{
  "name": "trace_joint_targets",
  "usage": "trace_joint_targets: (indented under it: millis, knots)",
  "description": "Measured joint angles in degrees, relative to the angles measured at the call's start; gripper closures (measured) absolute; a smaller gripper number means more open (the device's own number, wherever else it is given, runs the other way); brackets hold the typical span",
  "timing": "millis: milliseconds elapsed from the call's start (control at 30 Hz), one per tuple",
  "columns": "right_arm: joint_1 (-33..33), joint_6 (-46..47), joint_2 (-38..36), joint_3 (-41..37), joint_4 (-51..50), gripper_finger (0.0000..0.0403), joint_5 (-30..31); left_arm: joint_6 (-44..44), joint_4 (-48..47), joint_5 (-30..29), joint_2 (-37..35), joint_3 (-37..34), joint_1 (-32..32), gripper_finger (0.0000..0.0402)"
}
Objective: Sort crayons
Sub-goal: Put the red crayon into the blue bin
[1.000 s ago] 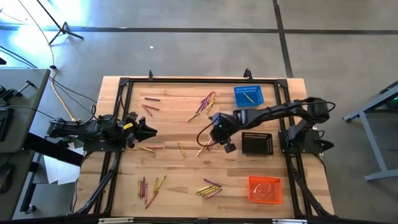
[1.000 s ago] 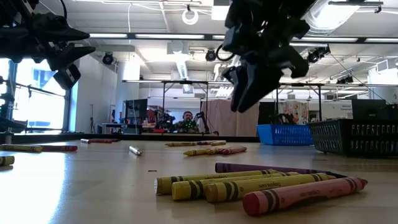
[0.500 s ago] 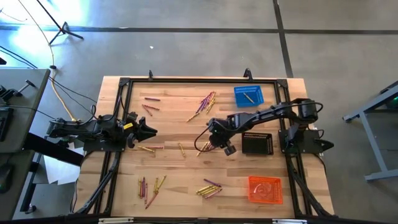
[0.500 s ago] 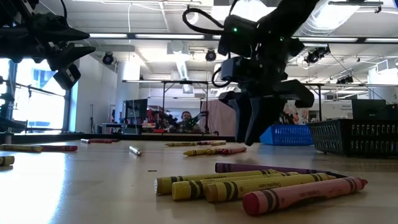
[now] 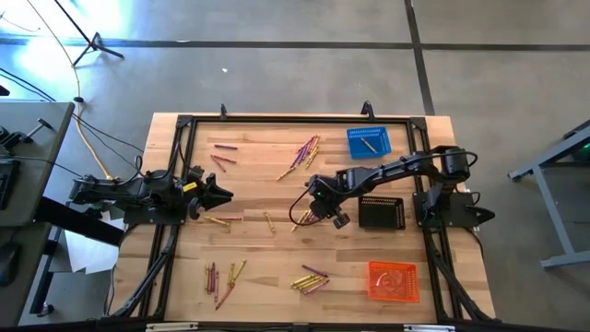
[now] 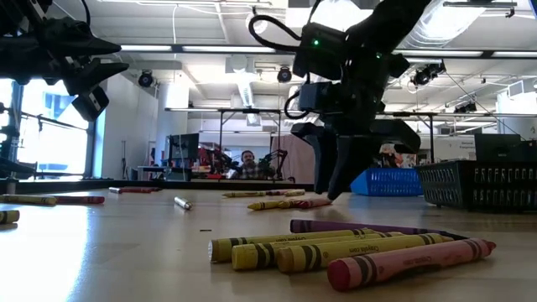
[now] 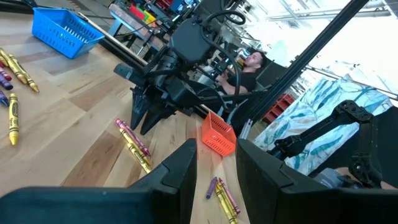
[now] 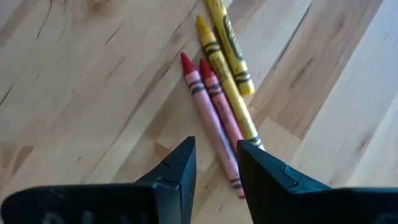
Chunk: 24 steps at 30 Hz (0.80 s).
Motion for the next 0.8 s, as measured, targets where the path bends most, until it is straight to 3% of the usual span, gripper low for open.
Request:
trace_joint_targets:
  millis: [800]
  knots:
    - [-0.04, 0.20, 2.58, 0.24, -0.30, 0.0302, -0.50, 0.00, 0.00, 0.00, 0.01, 0.01, -0.01, 0.0302]
